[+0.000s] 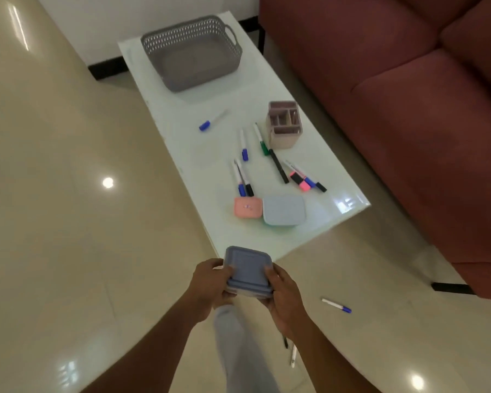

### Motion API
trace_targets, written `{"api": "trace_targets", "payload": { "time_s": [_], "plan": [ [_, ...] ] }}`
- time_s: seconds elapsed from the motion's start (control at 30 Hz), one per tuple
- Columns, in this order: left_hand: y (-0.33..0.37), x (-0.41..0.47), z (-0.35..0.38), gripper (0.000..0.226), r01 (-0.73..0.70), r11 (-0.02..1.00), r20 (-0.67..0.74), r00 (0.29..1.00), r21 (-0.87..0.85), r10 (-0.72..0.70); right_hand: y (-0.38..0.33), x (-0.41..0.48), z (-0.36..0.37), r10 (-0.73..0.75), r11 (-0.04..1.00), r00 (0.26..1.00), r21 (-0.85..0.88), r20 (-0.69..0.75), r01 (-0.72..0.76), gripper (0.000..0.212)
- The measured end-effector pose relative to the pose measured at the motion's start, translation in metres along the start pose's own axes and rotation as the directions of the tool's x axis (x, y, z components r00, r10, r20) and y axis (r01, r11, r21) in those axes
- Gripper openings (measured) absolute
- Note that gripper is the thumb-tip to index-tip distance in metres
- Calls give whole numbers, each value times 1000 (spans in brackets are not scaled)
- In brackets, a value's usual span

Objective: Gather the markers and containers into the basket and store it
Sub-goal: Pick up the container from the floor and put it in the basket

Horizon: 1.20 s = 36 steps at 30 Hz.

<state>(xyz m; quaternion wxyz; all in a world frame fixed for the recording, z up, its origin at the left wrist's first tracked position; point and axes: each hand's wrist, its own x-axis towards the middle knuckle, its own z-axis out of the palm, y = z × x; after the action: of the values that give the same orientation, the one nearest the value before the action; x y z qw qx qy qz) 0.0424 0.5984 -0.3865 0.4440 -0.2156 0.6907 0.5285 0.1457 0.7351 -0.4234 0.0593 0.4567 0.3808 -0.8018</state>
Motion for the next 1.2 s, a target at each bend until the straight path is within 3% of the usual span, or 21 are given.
{"api": "trace_targets", "payload": {
  "time_s": [0.27,0.43,0.63,0.83,1.07,1.2],
  "plan": [
    [151,63,-84,36,-76,993,79,994,88,69,-71,65,121,19,1000,999,-11,45,-19,32],
    [243,94,-134,27,-133,986,129,984,98,120,-123,104,211,-68,997,998,-48,-5,68,34],
    [354,132,-210,19,-301,919,322,923,254,213,-177,130,324,-156,986,982,-80,-107,148,31],
    [458,182,-278,18,-323,860,372,912,396,171,-210,177,435,-168,985,967,3,-190,172,32],
    [571,269,-281,22,-326,797,362,921,509,145,-275,270,501,-187,980,935,10,-302,199,37],
    [627,333,-265,29,-384,700,388,907,602,164,-318,345,515,-167,984,930,3,-327,178,42]
  ]
}}
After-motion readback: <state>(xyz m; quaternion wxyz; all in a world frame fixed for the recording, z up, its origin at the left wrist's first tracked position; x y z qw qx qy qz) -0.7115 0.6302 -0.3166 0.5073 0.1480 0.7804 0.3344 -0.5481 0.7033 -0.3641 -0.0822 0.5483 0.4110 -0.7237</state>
